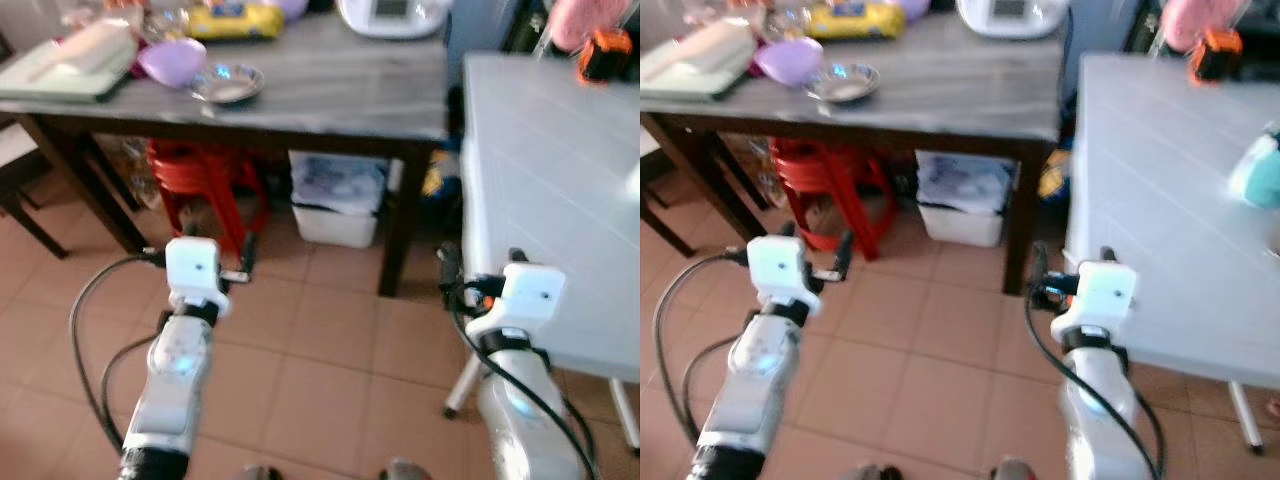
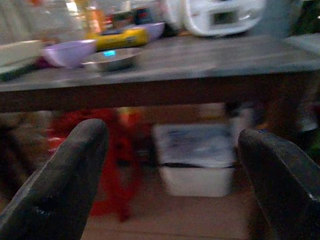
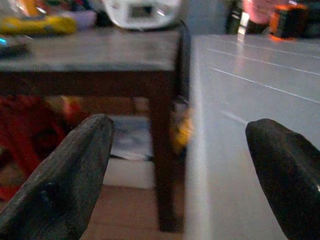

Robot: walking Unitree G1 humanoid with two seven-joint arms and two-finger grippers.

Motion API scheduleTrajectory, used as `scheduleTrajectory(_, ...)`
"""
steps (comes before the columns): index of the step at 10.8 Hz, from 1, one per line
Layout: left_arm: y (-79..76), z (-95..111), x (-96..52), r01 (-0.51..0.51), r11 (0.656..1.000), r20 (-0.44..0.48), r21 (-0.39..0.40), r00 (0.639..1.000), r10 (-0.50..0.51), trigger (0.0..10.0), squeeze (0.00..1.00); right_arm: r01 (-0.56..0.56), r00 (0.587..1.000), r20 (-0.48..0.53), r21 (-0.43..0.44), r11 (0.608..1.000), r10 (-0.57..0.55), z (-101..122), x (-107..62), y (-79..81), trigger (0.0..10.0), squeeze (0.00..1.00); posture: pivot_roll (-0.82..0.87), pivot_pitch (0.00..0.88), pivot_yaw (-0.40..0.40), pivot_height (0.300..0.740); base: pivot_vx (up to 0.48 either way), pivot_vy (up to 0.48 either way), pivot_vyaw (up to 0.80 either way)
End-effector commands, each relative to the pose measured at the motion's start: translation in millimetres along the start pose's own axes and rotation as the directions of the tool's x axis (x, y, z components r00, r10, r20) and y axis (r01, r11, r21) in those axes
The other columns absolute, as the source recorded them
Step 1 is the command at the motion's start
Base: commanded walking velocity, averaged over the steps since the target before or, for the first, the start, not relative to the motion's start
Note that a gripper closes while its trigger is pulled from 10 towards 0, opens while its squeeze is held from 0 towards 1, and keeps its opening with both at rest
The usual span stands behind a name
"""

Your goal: Setting the table

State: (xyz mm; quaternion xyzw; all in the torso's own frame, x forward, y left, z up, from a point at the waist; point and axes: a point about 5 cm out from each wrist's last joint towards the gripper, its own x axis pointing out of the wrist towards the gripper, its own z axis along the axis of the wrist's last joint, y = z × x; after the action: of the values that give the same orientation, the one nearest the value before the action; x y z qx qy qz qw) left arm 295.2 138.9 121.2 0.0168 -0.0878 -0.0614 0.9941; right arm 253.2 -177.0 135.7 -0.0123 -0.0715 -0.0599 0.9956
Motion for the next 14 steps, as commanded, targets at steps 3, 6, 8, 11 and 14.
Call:
scheduleTrajectory(3,7.1,3.8,0.0,-0.006,1.0,0.013,0.024,1.0,0.006,10.0,0.0,-0.003,1.0,0.013,0.004,1.0,0.003,2.3,0.0,2.6,10.0,0.0,-0.19,0.155,0.071,0.74,0.0,-0.307,0.0)
scheduleTrajectory(6,5.6,5.1,1.0,0.003,1.0,0.016,0.022,1.0,-0.003,10.0,0.0,0.003,1.0,0.014,0.008,1.0,-0.003,2.4,-0.1,1.9,10.0,0.0,-0.19,0.155,0.071,0.74,0.0,-0.309,0.0)
scheduleTrajectory(8,5.4,4.9,1.5,0.002,1.0,0.014,0.022,1.0,-0.003,10.0,0.0,0.005,1.0,0.012,0.009,1.0,-0.005,2.4,0.2,1.7,10.0,0.0,-0.19,0.155,0.071,0.74,0.0,-0.309,0.0)
scheduleTrajectory(11,4.8,4.4,1.4,0.004,1.0,0.012,0.022,1.0,-0.004,10.0,0.0,0.005,1.0,0.009,0.013,1.0,-0.006,2.3,0.1,1.3,10.0,0.0,-0.19,0.155,0.07,0.74,0.0,-0.307,0.0)
scheduleTrajectory(14,3.5,3.8,1.4,0.014,1.0,0.016,0.013,1.0,-0.014,10.0,0.0,0.012,1.0,0.003,0.025,1.0,-0.012,1.7,-0.4,1.0,10.0,0.0,-0.19,0.156,0.071,0.74,0.0,-0.102,0.0)
